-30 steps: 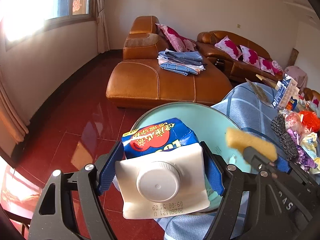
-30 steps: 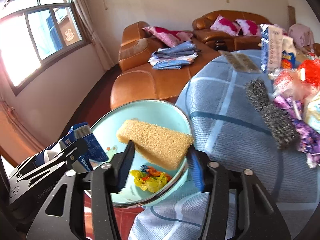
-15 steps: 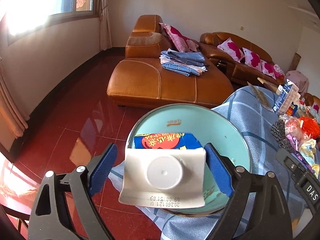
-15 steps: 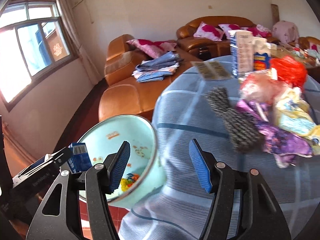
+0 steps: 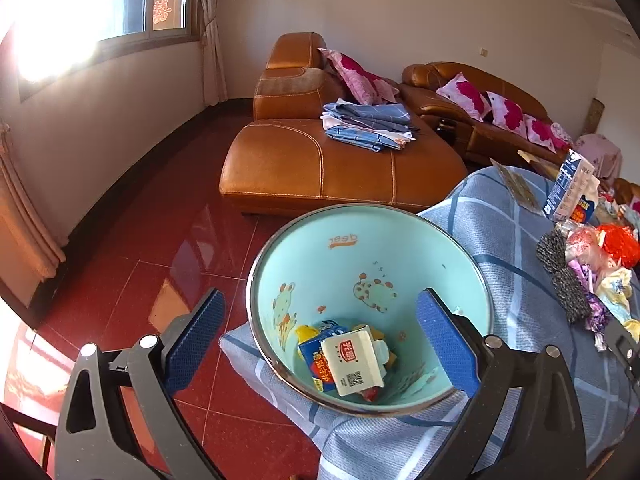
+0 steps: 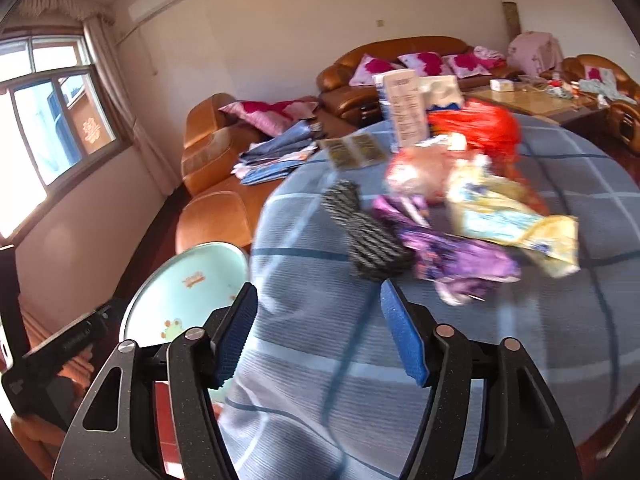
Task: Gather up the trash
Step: 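Grasp dark scrubber with left tool while right tool grasps yellow plastic bag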
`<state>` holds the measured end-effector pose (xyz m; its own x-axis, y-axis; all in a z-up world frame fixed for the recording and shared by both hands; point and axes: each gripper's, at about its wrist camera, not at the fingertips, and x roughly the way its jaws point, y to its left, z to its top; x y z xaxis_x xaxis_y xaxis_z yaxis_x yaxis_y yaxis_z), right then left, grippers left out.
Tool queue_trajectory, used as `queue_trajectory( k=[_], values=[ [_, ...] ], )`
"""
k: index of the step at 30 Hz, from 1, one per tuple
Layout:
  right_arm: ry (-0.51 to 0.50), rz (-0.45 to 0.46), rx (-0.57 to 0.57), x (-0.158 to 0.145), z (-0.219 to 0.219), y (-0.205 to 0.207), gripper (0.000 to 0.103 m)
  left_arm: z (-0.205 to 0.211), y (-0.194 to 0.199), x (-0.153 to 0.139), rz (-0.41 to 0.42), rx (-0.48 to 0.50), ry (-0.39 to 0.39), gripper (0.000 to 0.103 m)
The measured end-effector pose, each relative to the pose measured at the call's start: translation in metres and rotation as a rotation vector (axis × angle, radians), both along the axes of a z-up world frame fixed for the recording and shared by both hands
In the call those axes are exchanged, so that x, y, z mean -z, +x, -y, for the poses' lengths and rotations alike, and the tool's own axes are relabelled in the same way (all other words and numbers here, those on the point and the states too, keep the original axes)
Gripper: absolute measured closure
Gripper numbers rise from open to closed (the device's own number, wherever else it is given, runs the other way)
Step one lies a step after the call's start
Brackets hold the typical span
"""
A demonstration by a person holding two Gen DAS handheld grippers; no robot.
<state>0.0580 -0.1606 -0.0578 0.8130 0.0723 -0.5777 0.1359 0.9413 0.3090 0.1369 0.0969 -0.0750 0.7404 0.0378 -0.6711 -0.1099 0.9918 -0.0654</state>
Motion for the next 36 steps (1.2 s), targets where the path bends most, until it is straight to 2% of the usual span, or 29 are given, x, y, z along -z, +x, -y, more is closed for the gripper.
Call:
queue_trajectory(
  k=[9, 16, 22, 31, 36],
  values=[
    [0.011, -0.049, 0.145, 0.015, 0.058, -0.037, 0.039, 0.056, -0.019, 0.011, -0.057, 0.141, -0.019, 0.007],
    [0.025, -0.034, 0.216, 0.016, 0.090, -0.056, 0.039, 0.091, -0.033, 0.009, -0.059, 0.217, -0.019, 0.007],
    [0.032, -0.004, 0.254, 0.010, 0.114, -0.061, 0.039, 0.110, -0.037, 0.012, -0.058, 0.261, 0.024, 0.007],
    [-0.031, -0.004, 0.243, -0.005, 0.145, -0.029, 0.039, 0.141, -0.022, 0.013, -0.066, 0.309, 0.046, 0.008],
    [-0.058, -0.056, 0.186, -0.002, 0.152, 0.004, 0.039, 0.162, -0.007, 0.008, -0.057, 0.330, 0.032, 0.008]
  ],
)
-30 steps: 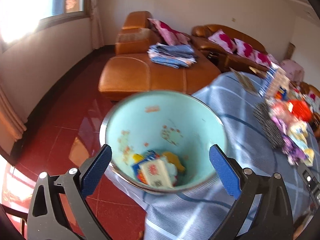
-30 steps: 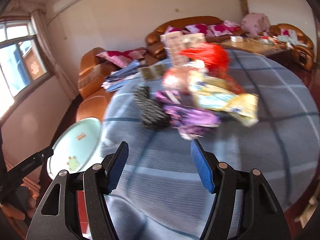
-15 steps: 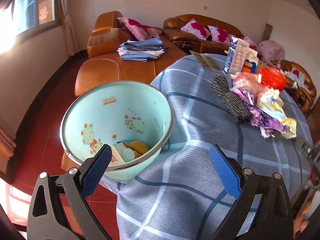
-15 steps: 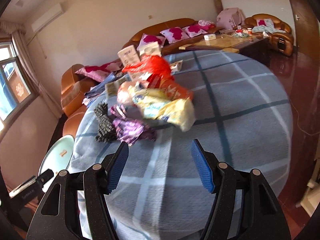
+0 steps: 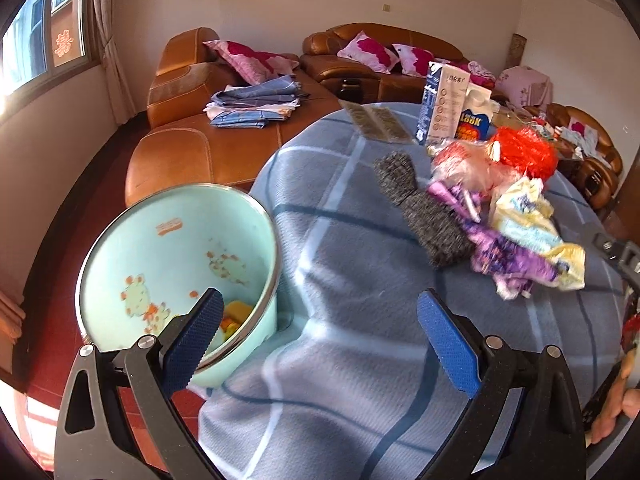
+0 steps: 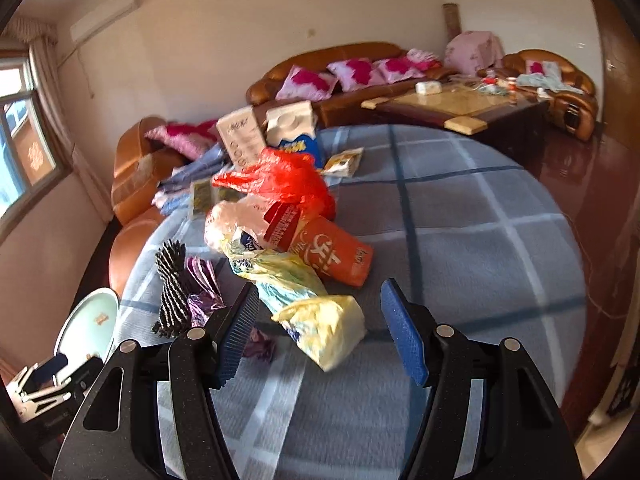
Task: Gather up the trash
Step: 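Grasp dark scrubber with left tool while right tool grasps yellow plastic bag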
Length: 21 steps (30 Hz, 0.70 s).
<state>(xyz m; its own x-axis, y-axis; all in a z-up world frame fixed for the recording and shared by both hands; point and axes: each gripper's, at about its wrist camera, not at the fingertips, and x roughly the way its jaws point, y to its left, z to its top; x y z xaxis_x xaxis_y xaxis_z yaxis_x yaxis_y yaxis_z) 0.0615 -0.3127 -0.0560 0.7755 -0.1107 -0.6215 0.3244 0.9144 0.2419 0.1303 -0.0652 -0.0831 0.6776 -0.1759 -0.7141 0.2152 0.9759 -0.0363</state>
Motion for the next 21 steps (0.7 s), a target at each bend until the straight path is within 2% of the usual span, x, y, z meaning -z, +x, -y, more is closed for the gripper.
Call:
queue_trajectory(
  k=[5, 9, 15, 21],
  values=[
    [-0.018, -0.080, -0.054, 0.016, 0.000, 0.026, 0.040, 0.014, 0.016, -0.001, -0.012, 0.007, -0.013, 0.008],
    [-0.032, -0.133, -0.088, 0.030, -0.004, 0.036, 0.045, 0.022, 0.026, 0.000, -0.019, 0.006, -0.015, 0.008],
    [-0.064, -0.146, -0.103, 0.034, -0.005, 0.039, 0.050, 0.037, 0.036, 0.002, -0.025, 0.013, -0.010, 0.008],
    [-0.068, -0.161, -0.133, 0.039, -0.002, 0.035, 0.067, 0.054, 0.045, 0.009, -0.042, 0.016, -0.010, 0.012]
  ],
)
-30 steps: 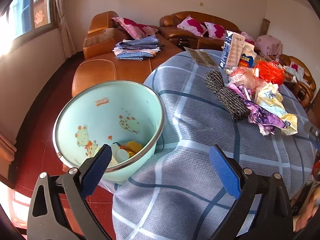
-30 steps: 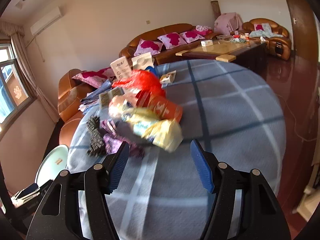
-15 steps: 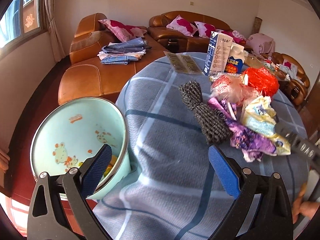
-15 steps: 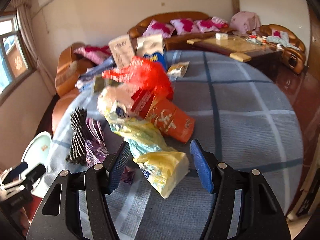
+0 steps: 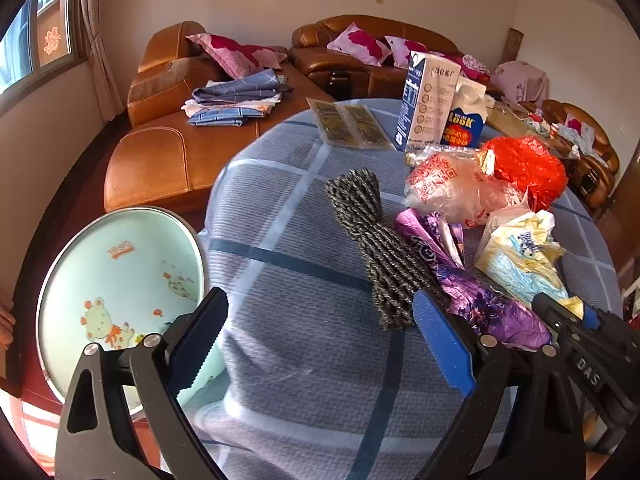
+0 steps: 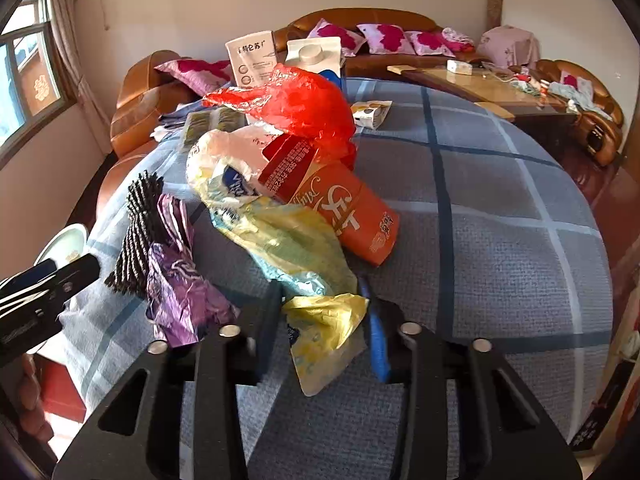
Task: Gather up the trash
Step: 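Grasp dark scrubber with left tool while right tool grasps yellow plastic bag, then carry scrubber and yellow bag over the blue bucket with both tools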
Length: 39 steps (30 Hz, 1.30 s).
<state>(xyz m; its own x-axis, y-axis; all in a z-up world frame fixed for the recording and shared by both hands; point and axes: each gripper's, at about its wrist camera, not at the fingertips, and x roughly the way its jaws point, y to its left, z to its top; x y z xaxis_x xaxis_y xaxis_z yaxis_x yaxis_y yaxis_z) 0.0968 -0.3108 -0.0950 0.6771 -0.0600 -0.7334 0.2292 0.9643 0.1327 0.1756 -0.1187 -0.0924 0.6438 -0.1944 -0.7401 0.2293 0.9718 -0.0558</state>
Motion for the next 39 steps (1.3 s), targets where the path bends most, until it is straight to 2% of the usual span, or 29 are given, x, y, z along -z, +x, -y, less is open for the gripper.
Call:
queue_trajectory(
  k=[4, 8, 10, 13, 16, 17, 18, 21, 24, 27, 34, 39],
  values=[
    [0.061, 0.030, -0.007, -0.004, 0.007, -0.010, 0.071, 0.007, 0.005, 0.003, -0.015, -0.005, -0.016, 0.014],
    [0.120, 0.129, -0.015, -0.022, 0.007, -0.029, 0.071, 0.019, 0.010, 0.006, -0.002, -0.012, -0.008, 0.025],
    [0.134, 0.186, 0.002, -0.032, 0.008, -0.039, 0.071, 0.024, 0.014, 0.010, -0.012, -0.021, -0.007, 0.026],
    [0.145, 0.222, 0.038, -0.040, 0.011, -0.047, 0.071, 0.030, 0.021, 0.015, -0.044, -0.023, -0.040, 0.028],
    [0.175, 0.231, 0.061, -0.040, 0.017, -0.052, 0.071, 0.038, 0.024, 0.019, -0.053, -0.017, -0.045, 0.039],
    [0.178, 0.233, 0.069, -0.041, 0.019, -0.053, 0.071, 0.041, 0.024, 0.019, -0.060, 0.001, -0.056, 0.047],
    [0.178, 0.235, 0.075, -0.042, 0.020, -0.054, 0.071, 0.043, 0.024, 0.020, -0.067, 0.016, -0.069, 0.051],
    [0.183, 0.243, 0.085, -0.043, 0.020, -0.059, 0.071, 0.049, 0.020, 0.018, -0.056, 0.068, -0.085, 0.074],
    [0.187, 0.248, 0.095, -0.044, 0.018, -0.063, 0.071, 0.049, 0.017, 0.015, -0.040, 0.084, -0.081, 0.083],
    [0.190, 0.256, 0.102, -0.045, 0.015, -0.067, 0.071, 0.042, 0.012, 0.006, -0.025, 0.084, -0.095, 0.084],
    [0.193, 0.281, 0.118, -0.054, 0.007, -0.076, 0.071, 0.023, -0.013, -0.022, 0.080, 0.075, -0.044, 0.084],
    [0.199, 0.283, 0.101, -0.057, -0.009, -0.079, 0.071, 0.002, -0.032, -0.033, 0.121, 0.063, -0.031, 0.084]
  ],
)
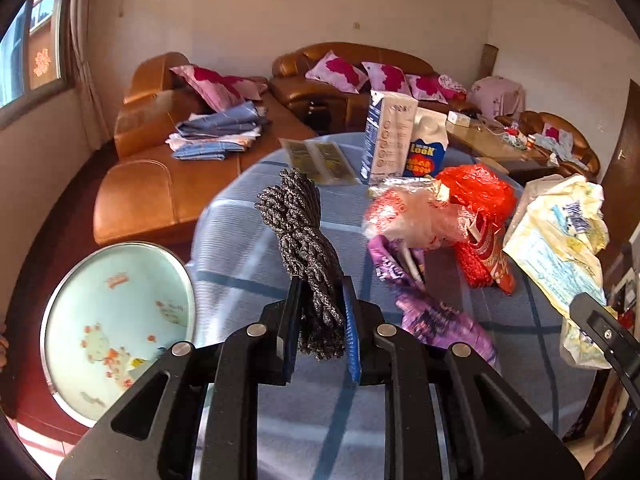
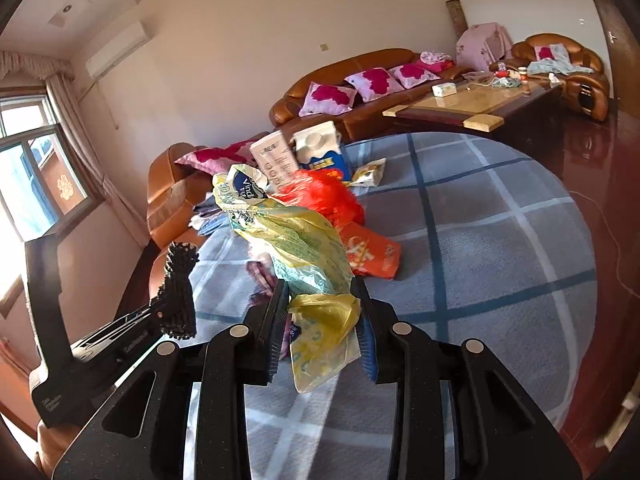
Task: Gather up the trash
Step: 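Carry scrubber and yellow bag over the blue bucket with both tools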
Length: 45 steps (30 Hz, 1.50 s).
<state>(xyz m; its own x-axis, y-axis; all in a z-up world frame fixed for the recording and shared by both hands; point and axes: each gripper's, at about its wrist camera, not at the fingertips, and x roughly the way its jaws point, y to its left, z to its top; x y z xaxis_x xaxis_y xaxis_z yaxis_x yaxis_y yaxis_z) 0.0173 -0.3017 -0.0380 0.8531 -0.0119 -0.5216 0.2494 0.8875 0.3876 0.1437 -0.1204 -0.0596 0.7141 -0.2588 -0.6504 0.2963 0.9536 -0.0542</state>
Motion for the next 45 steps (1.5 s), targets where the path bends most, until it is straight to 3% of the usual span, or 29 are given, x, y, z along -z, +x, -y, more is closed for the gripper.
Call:
queue_trajectory(
  k=[17, 45],
  values=[
    [-0.023, -0.013, -0.119, -0.005, -0.075, 0.004, 0.070, -0.068, -0.030, -0.006, 0.010, -0.062, -0.005, 0.084],
    [-0.069, -0.054, -0.303, -0.006, -0.174, 0.038, 0.070, -0.183, -0.035, 0.003, -0.017, -0.235, -0.034, 0.084]
  ],
)
